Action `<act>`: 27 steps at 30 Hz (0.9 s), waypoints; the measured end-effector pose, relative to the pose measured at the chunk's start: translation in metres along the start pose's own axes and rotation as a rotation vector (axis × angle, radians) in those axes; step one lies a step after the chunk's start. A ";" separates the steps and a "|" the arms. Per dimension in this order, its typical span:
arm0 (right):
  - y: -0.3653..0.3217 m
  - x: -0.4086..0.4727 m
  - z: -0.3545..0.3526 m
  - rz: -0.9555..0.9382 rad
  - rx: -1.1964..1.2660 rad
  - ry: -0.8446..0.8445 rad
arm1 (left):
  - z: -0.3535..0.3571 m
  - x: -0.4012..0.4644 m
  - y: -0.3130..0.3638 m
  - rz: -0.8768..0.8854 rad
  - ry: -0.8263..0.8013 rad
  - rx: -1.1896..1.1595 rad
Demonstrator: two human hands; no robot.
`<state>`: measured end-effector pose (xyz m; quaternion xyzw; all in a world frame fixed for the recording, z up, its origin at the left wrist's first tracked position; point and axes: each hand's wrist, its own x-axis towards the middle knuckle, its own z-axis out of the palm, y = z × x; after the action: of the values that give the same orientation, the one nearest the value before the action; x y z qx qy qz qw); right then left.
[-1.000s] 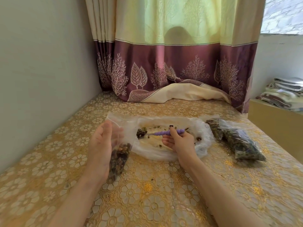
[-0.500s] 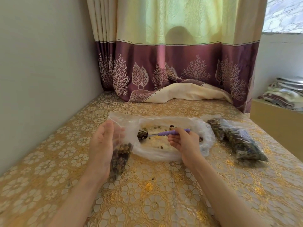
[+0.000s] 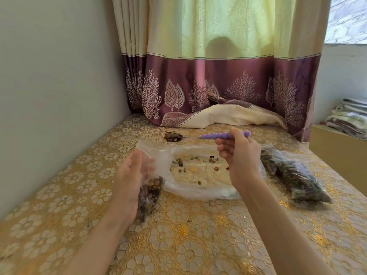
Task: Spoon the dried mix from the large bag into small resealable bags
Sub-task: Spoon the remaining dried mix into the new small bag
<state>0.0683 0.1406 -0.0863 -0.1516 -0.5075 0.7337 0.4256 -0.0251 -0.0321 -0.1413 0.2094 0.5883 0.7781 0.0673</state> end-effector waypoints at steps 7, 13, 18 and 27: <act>-0.009 -0.018 0.019 -0.121 -0.078 -0.296 | 0.000 0.002 -0.001 -0.010 0.024 -0.006; -0.008 -0.015 0.018 -0.109 -0.020 -0.327 | -0.001 0.002 -0.002 -0.022 0.018 -0.008; 0.001 0.000 0.004 -0.086 -0.024 -0.091 | -0.002 0.002 -0.001 -0.032 0.049 -0.002; 0.045 0.017 -0.023 -0.117 -0.560 0.076 | -0.001 0.002 -0.002 -0.015 0.046 0.048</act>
<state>0.0516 0.1624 -0.1319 -0.2612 -0.6819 0.5331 0.4273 -0.0276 -0.0318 -0.1432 0.1886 0.6099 0.7678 0.0546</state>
